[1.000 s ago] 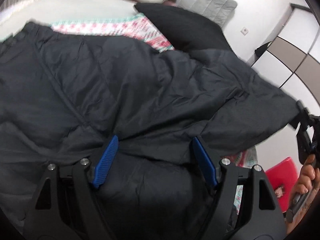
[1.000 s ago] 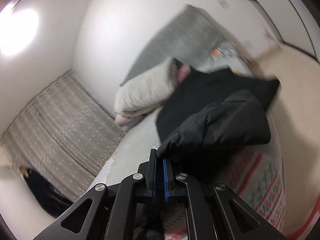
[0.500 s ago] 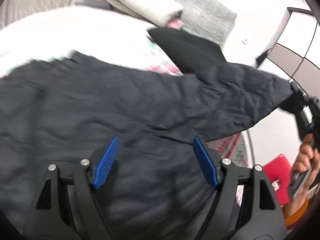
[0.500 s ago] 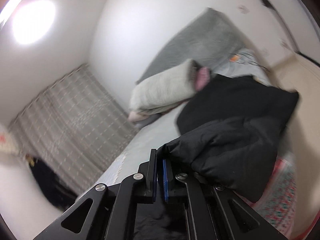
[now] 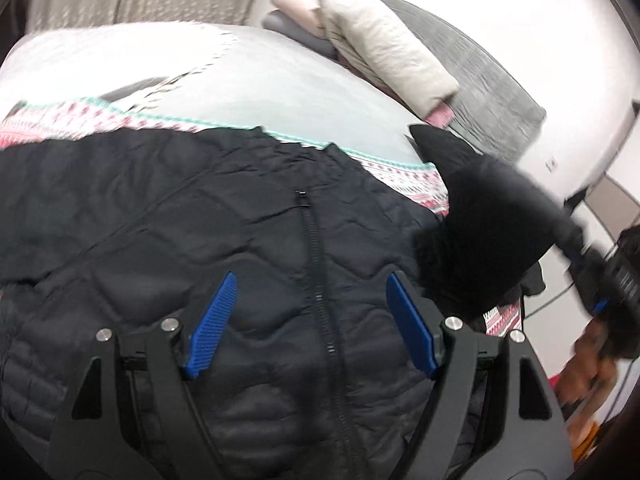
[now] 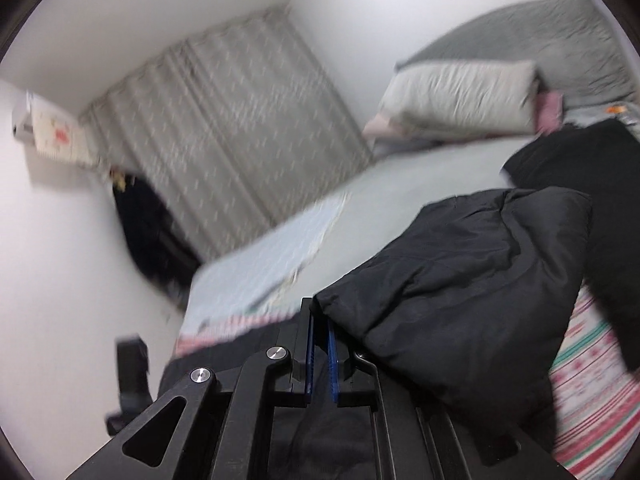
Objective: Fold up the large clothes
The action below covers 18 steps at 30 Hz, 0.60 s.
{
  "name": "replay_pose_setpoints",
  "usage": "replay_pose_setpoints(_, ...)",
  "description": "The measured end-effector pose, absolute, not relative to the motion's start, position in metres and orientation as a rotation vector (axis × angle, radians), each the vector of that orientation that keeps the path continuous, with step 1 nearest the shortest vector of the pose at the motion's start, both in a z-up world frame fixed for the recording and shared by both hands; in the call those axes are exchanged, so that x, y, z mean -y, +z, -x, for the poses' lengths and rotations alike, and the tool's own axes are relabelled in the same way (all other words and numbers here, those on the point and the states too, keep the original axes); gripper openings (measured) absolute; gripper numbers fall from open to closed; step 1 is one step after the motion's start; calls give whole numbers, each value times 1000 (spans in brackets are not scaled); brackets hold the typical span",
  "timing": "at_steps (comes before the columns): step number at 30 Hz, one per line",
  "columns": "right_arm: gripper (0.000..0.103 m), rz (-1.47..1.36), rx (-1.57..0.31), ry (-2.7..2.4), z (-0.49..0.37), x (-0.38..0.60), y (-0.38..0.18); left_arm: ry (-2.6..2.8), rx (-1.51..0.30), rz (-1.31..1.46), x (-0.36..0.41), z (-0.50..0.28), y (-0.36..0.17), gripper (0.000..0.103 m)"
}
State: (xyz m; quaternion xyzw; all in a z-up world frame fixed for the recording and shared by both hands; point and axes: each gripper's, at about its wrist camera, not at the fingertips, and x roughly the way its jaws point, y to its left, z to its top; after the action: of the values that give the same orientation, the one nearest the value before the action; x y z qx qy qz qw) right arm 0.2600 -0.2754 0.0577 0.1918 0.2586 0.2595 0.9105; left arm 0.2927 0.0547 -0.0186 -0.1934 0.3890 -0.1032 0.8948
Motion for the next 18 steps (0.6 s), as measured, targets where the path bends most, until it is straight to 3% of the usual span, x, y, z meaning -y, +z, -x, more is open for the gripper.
replay_pose_setpoints(3,7,-341,-687,563,-273,243,27,-195,-820,433,-65,-293,-25,77)
replay_pose_setpoints(9,36,-311,-1087,646,-273,208,-56,-198,-831,377,-51,-292,-26,77)
replay_pose_setpoints(13,47,-349,-1061,623,-257,239,-49,-240,-816,250,-13,-288,-21,77)
replay_pose_setpoints(18,52,-440,-947,456,-244,300,-20,-335,-784,-58,68,-281,-23,80)
